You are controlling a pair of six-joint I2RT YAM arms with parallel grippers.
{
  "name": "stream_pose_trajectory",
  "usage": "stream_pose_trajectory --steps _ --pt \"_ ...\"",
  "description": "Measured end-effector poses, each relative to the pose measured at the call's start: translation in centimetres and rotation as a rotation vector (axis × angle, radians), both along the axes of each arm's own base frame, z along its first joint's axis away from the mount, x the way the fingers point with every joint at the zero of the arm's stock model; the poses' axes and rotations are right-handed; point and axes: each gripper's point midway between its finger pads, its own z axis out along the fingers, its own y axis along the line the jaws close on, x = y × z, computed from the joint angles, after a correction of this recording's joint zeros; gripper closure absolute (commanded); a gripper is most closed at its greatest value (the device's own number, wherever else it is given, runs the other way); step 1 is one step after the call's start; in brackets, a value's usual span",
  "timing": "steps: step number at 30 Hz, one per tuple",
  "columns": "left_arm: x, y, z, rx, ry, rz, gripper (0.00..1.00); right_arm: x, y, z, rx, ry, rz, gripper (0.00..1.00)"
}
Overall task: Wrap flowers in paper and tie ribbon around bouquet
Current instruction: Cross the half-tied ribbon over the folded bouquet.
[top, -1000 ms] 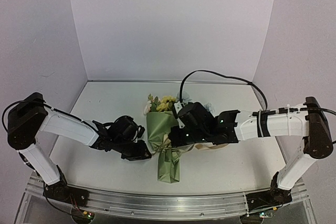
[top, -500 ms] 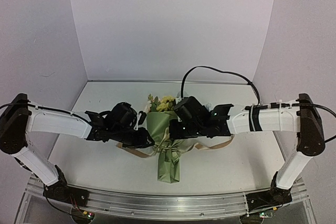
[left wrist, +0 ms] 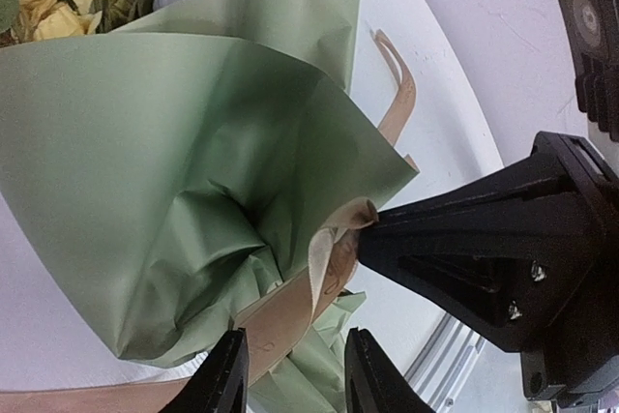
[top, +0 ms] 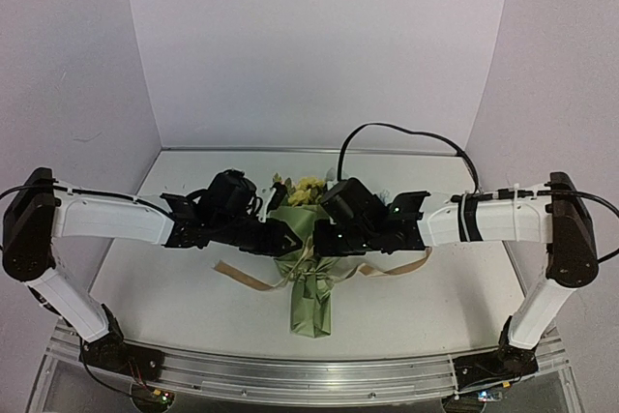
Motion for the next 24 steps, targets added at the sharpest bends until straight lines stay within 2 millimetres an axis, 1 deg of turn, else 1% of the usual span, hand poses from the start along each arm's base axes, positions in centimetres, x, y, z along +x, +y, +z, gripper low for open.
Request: stream_pose_trajectory --steps 7,9,13,17,18,21,24 --pt "-1.5 -1.0 -1.5 0.025 0.006 -0.078 0.62 -0.1 0.0 0.0 0.017 0.016 -0.017 1.00" --pt "-1.8 -1.3 -1.6 0.027 0.004 -0.090 0.62 -0.1 0.1 0.0 0.023 0.023 -0.023 1.00" --pt "-2.1 -1.8 -2.0 0.028 -0.007 -0.108 0.63 -0.3 0.2 -0.1 0.035 0.038 -0.027 1.00" --pt "-2.0 -2.5 -2.7 0.048 -0.008 -0.110 0.67 -0.4 0.2 -0.1 0.042 0.047 -0.029 1.00" --pt "-1.9 -2.6 -3.0 0.054 -0.009 -0.106 0.69 -0.4 0.2 -0.1 0.042 0.049 -0.030 1.00" --pt "-1.6 -3.0 -3.5 0.069 -0.012 -0.094 0.77 -0.5 0.1 -0.2 0.044 0.054 -0.032 1.00" --pt "-1.2 -2.9 -3.5 0.077 -0.022 -0.076 0.91 -0.6 0.0 -0.4 0.043 0.060 -0.036 1.00"
